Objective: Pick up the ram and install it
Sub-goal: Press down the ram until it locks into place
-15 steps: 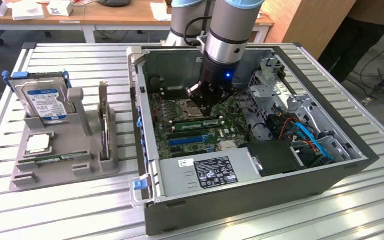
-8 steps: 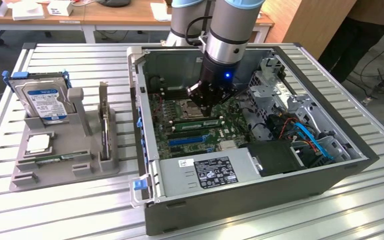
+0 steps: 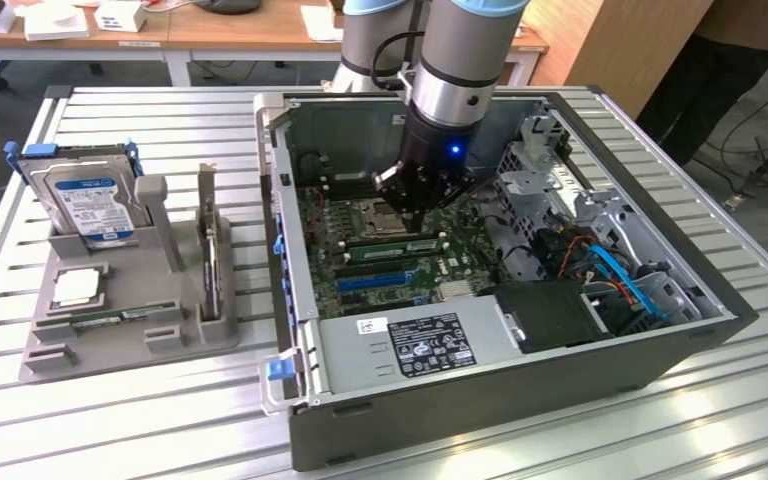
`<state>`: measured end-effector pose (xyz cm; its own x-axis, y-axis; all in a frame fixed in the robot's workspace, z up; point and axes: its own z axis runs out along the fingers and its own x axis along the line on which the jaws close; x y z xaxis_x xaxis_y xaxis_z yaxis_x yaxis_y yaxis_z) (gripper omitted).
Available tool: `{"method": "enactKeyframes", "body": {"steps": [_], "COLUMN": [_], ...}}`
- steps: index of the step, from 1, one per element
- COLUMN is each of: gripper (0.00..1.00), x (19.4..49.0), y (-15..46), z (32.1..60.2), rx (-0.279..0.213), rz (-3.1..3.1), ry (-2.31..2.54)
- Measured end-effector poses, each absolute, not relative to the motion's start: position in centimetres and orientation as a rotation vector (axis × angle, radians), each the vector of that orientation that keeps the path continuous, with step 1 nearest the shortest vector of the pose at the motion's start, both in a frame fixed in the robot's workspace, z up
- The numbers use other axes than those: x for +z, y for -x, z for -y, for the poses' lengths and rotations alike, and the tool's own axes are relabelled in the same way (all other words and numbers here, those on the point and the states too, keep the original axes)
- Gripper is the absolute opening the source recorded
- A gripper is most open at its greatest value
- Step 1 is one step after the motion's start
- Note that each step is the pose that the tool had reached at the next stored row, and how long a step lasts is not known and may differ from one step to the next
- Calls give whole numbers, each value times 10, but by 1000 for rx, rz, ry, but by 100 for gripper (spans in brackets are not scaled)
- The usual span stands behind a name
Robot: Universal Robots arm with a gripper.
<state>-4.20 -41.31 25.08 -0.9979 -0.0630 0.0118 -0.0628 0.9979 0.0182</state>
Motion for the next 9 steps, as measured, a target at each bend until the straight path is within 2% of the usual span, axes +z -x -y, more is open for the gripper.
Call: {"method": "enactKeyframes", "body": {"steps": [9], "gripper": [9], "x": [251], "y": [42], "z": [413], "rx": [-28], "rz": [3125], "ry": [-98]}}
